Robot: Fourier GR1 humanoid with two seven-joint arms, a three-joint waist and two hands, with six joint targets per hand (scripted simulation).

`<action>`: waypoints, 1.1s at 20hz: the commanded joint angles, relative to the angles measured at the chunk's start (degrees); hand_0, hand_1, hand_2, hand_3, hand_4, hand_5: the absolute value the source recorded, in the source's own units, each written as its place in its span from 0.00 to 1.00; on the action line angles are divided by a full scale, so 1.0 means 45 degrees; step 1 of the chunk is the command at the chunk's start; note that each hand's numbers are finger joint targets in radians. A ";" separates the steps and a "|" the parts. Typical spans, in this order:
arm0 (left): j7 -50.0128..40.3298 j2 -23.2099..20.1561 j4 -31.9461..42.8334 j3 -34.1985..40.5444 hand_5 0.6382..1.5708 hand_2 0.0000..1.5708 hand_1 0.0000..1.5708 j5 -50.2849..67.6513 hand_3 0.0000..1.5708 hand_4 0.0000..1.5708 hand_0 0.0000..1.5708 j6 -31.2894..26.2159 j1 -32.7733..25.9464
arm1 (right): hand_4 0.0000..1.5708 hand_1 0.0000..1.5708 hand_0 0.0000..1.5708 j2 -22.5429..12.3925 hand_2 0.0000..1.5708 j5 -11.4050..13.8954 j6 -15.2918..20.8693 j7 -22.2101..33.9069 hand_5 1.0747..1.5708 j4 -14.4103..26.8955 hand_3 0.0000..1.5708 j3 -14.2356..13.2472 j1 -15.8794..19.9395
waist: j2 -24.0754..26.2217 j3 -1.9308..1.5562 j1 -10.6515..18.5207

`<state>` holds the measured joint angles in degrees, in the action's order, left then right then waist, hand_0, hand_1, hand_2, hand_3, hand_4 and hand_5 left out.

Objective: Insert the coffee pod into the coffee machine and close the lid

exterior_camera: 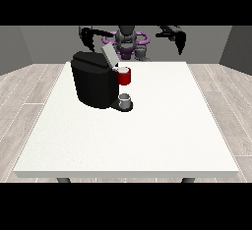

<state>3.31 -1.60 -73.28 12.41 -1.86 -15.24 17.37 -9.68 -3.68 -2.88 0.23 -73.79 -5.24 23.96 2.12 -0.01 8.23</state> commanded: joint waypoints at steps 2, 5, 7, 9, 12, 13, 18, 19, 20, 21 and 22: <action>0.0925 -0.0707 -0.0281 0.0262 1.00 0.00 0.00 0.0152 0.00 0.00 0.00 0.0029 -0.0505 | 0.00 0.00 0.00 -0.0248 0.00 0.0261 -0.0406 -0.0381 1.00 0.0629 0.00 0.0060 0.0466 | -0.0799 0.0002 -0.0513; -0.0440 -0.0284 -0.1410 -0.0235 1.00 0.00 0.00 0.0612 0.00 0.00 0.00 0.0434 -0.0570 | 0.00 0.00 0.00 0.0004 0.00 0.0234 -0.0193 -0.0641 1.00 0.1438 0.00 -0.0182 0.1116 | -0.0605 0.0000 -0.0382; -0.0479 -0.0867 -0.1426 0.0091 1.00 0.00 0.00 0.0919 0.00 0.00 0.00 -0.0219 -0.0935 | 0.00 0.00 0.00 -0.0088 0.00 0.0250 -0.0057 0.0373 1.00 0.1550 0.00 -0.0175 0.1399 | -0.0442 0.0001 -0.0053; 0.0353 -0.0587 -0.0985 0.0090 1.00 0.00 0.00 0.0683 0.00 0.00 0.00 0.0484 -0.0801 | 0.00 0.00 0.00 0.0554 0.00 0.0766 0.0392 0.0388 1.00 0.1255 0.00 0.0495 0.1786 | -0.0652 0.0003 -0.0420; -0.0394 0.0088 -0.1814 -0.0802 1.00 0.00 0.00 0.0343 0.00 0.08 0.00 0.1142 -0.0416 | 0.00 0.00 0.00 0.0063 0.00 0.0740 -0.0127 -0.0773 1.00 0.2298 0.00 0.0036 0.2166 | -0.1140 -0.0001 -0.0237; 0.0408 -0.0789 -0.1144 -0.0138 1.00 0.00 0.00 0.0618 0.00 0.00 0.00 0.0442 -0.0704 | 0.00 0.00 0.00 -0.0171 0.00 0.0691 -0.0248 -0.0222 1.00 0.1982 0.00 0.0007 0.2670 | -0.1283 0.0002 -0.0262; 0.0686 -0.1239 -0.1009 -0.0043 1.00 0.00 0.00 0.0725 0.00 0.00 0.00 0.0360 -0.0539 | 0.03 0.00 0.00 -0.0092 0.00 0.0902 -0.0194 -0.0988 1.00 0.2721 0.00 -0.0077 0.2759 | -0.1774 0.0002 -0.0332; 0.0326 -0.0351 -0.1767 -0.0891 1.00 0.00 0.00 0.0071 0.00 0.00 0.00 0.1120 -0.1110 | 0.00 0.00 0.00 -0.0019 0.00 0.1066 -0.0205 -0.0802 1.00 0.3024 0.00 0.0098 0.2646 | -0.1339 0.0000 -0.0005; 0.0258 -0.0884 -0.1605 -0.0488 1.00 0.00 0.00 0.0736 0.00 0.00 0.00 0.0418 -0.0918 | 0.00 0.00 0.00 0.0139 0.00 0.1152 0.0026 -0.0912 1.00 0.3142 0.00 0.0086 0.2618 | -0.1431 0.0001 -0.0048; -0.0457 -0.0644 -0.1914 -0.0637 1.00 0.00 0.00 0.0826 0.00 0.00 0.00 0.0745 -0.0526 | 0.00 0.00 0.00 0.0290 0.00 0.1017 0.0171 -0.1090 1.00 0.3221 0.00 -0.0076 0.3021 | -0.1391 0.0000 0.0019; -0.0527 -0.0721 -0.1739 -0.0577 1.00 0.00 0.00 0.0630 0.00 0.00 0.00 0.1029 -0.0475 | 0.00 0.00 0.00 0.0254 0.00 0.0957 -0.0506 -0.1155 1.00 0.3084 0.00 0.0229 0.2488 | -0.1247 0.0000 -0.0402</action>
<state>3.08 -4.83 -80.39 10.25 0.86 -11.93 14.27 -9.32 0.54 -3.38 -4.00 -62.19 -5.06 35.49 -3.26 0.25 7.08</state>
